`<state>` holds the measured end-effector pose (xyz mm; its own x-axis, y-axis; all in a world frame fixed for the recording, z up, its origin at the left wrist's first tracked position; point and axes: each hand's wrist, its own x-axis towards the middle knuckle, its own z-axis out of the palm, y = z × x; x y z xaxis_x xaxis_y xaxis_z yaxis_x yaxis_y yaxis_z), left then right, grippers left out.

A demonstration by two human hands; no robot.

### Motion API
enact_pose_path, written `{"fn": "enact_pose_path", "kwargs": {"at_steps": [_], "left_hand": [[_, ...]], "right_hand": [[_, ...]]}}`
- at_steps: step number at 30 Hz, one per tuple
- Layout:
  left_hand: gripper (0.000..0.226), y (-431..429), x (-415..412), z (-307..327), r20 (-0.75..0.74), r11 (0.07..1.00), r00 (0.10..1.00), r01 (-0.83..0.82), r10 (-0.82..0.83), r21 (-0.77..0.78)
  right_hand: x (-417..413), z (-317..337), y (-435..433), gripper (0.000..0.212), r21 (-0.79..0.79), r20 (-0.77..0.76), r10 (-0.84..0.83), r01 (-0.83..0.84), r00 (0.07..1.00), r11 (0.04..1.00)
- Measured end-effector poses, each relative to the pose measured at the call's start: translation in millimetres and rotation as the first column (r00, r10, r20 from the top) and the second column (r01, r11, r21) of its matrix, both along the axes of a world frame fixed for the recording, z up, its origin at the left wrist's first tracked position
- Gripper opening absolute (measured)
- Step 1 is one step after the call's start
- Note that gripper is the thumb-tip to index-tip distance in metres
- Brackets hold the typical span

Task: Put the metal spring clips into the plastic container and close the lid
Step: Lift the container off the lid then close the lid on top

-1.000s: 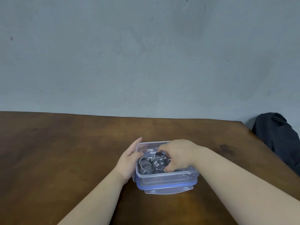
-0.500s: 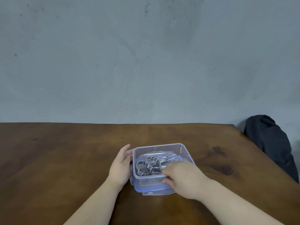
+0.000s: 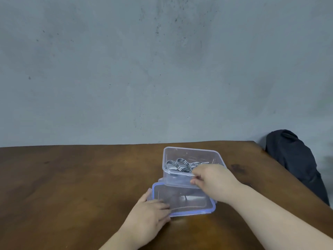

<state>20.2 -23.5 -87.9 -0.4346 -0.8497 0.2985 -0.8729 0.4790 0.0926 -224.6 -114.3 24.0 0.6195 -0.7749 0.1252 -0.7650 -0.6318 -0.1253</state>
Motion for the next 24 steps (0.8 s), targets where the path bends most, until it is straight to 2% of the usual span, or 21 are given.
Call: {"fn": "enact_pose_path", "kwargs": {"at_steps": [2, 4, 7, 9, 12, 14, 16, 17, 18, 19, 20, 21, 22, 23, 24], "left_hand": [[0.016, 12, 3, 18, -0.101, 0.990, 0.988, 0.108, -0.117, -0.088], [0.008, 25, 8, 42, -0.230, 0.980, 0.957, 0.147, -0.174, -0.131], [0.014, 39, 16, 66, -0.375, 0.979, 0.907, 0.147, -0.192, -0.144], [0.015, 43, 13, 77, -0.536, 0.989, 0.832, 0.112, -0.144, -0.094], [0.015, 40, 1, 89, -0.686, 0.998, 0.727, -0.020, -0.022, -0.053], [0.024, 33, -6, 93, -0.790, 0.995, 0.606, -0.086, 0.091, 0.048], [0.037, 23, -12, 102, -0.837, 0.976, 0.503, -0.131, 0.216, 0.173], [0.038, 17, -14, 105, -0.834, 0.964, 0.484, -0.154, 0.263, 0.215], [0.038, 10, -17, 109, -0.830, 0.953, 0.470, -0.174, 0.301, 0.247], [0.037, 2, -19, 113, -0.828, 0.942, 0.450, -0.187, 0.335, 0.279], [0.036, -6, -20, 115, -0.829, 0.931, 0.425, -0.195, 0.363, 0.308], [0.036, -16, -21, 117, -0.827, 0.922, 0.408, -0.201, 0.387, 0.332], [0.039, -26, -22, 118, -0.820, 0.913, 0.403, -0.201, 0.407, 0.355], [0.042, -36, -24, 119, -0.808, 0.906, 0.410, -0.192, 0.423, 0.377], [0.041, -45, -27, 120, -0.795, 0.898, 0.419, -0.182, 0.439, 0.401]], "right_hand": [[-2, -2, -2, 0.038, 0.009, -0.024, 0.003, -0.003, 1.000, 1.000], [-4, -6, -1, 0.046, 0.008, -0.047, 0.030, -0.030, 0.998, 1.000], [-5, -13, 4, 0.049, 0.047, -0.086, 0.072, -0.068, 0.994, 0.997], [-6, -19, 7, 0.045, 0.073, -0.123, 0.079, -0.070, 0.989, 0.995], [-5, -29, 13, 0.011, 0.092, -0.130, 0.097, -0.086, 0.987, 0.992], [-7, -40, 14, 0.019, 0.099, -0.048, 0.036, -0.031, 0.998, 0.995], [-14, -50, 5, 0.023, 0.215, 0.076, -0.031, 0.014, 0.997, 0.976], [-20, -51, -1, 0.023, 0.279, 0.190, -0.085, 0.030, 0.978, 0.960], [-28, -47, -8, 0.020, 0.370, 0.369, -0.191, 0.045, 0.910, 0.928], [-35, -40, -12, 0.020, 0.482, 0.584, -0.344, 0.027, 0.735, 0.876], [-43, -31, -12, 0.026, 0.573, 0.729, -0.473, -0.063, 0.495, 0.817], [-48, -24, -11, 0.036, 0.610, 0.785, -0.547, -0.205, 0.292, 0.765], [-52, -16, -9, 0.044, 0.602, 0.799, -0.566, -0.301, 0.204, 0.740], [-53, -8, -5, 0.042, 0.574, 0.819, -0.535, -0.326, 0.208, 0.751], [-52, -3, -2, 0.034, 0.545, 0.831, -0.469, -0.273, 0.299, 0.792]]}}
